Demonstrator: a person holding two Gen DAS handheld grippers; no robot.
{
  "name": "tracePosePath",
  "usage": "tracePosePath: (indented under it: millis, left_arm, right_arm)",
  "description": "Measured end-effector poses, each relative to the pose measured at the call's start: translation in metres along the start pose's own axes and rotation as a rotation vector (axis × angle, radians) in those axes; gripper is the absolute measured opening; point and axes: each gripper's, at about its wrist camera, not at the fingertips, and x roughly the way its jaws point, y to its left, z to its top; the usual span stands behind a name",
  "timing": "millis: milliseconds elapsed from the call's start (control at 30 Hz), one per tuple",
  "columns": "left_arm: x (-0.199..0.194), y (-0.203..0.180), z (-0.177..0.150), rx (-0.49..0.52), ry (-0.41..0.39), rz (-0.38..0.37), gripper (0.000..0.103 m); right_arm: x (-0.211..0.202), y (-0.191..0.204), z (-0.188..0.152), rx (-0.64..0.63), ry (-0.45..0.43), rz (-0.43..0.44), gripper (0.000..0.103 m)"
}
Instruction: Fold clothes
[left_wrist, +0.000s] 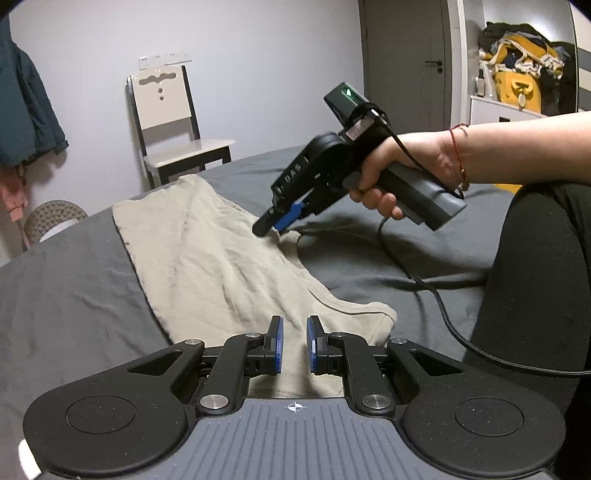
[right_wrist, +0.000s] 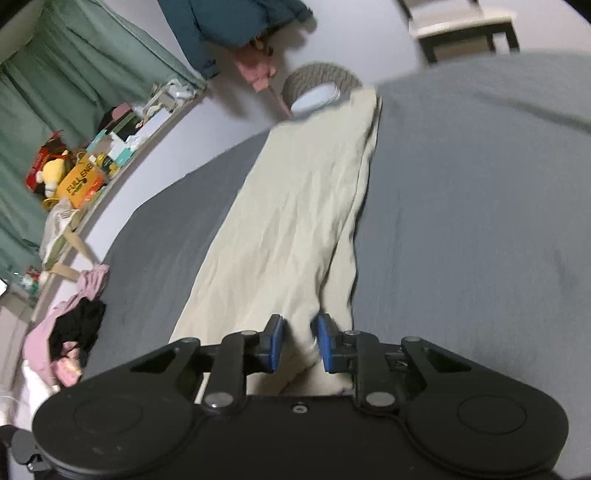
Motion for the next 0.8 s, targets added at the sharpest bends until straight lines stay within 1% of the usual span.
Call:
tracePosePath:
  millis: [33,167,200,233,333,400,433,467,500,533,567,633,700,733,800]
  left_arm:
    - [0.0,0.0,0.001,0.005,0.004,0.002,0.013]
    - [0.0,-0.001,0.001,0.01,0.018,0.014,0.013]
    - [-0.001,-0.001,0.001,0.008,0.023,0.017,0.013]
    - [-0.001,0.0,0.0,0.006,0.027,0.019,0.013]
    - [-0.005,0.001,0.0,0.016,0.04,0.022,0.013]
    - [-0.006,0.003,-0.001,0.02,0.048,0.021,0.013]
    - [-0.007,0.004,0.0,0.019,0.051,0.021,0.013]
    - [-0.008,0.004,0.0,0.019,0.055,0.021,0.013]
    - [-0.01,0.005,0.001,0.022,0.056,0.018,0.013]
    - [-0.013,0.006,0.002,0.032,0.054,0.011,0.013]
    - [-0.017,0.007,0.002,0.042,0.052,0.003,0.013]
    - [-0.025,0.008,0.003,0.107,0.052,-0.017,0.013]
    - [-0.032,0.005,0.002,0.218,0.069,-0.032,0.013]
    - [-0.034,0.004,0.001,0.279,0.086,-0.036,0.013]
    - [-0.035,0.002,0.001,0.367,0.125,-0.024,0.013]
  right_arm:
    - [-0.001,0.0,-0.001,0.001,-0.001,0.01,0.014]
    - [-0.015,0.004,-0.001,0.013,-0.018,0.05,0.01]
    - [-0.021,0.007,-0.001,0.012,-0.022,0.05,0.008]
    - [-0.027,0.008,-0.001,0.016,-0.024,0.046,0.007]
    - [-0.034,0.004,-0.003,0.023,-0.017,-0.006,0.008]
    - [-0.026,-0.001,-0.006,0.017,0.01,-0.055,0.009]
    - [-0.022,-0.004,-0.007,0.027,0.016,-0.061,0.009]
    - [-0.019,-0.007,-0.008,0.038,0.017,-0.066,0.01]
    - [-0.02,-0.007,-0.008,0.05,0.012,-0.073,0.02]
    - [-0.023,-0.006,-0.007,0.051,0.009,-0.09,0.026]
    - [-0.028,-0.003,-0.007,0.018,-0.001,-0.114,0.027]
    - [-0.04,0.019,-0.009,-0.146,-0.027,-0.157,0.027]
    - [-0.048,0.054,-0.017,-0.408,-0.015,-0.122,0.027]
    - [-0.048,0.073,-0.026,-0.546,0.006,-0.087,0.027]
    - [-0.045,0.114,-0.053,-0.866,0.049,-0.016,0.028]
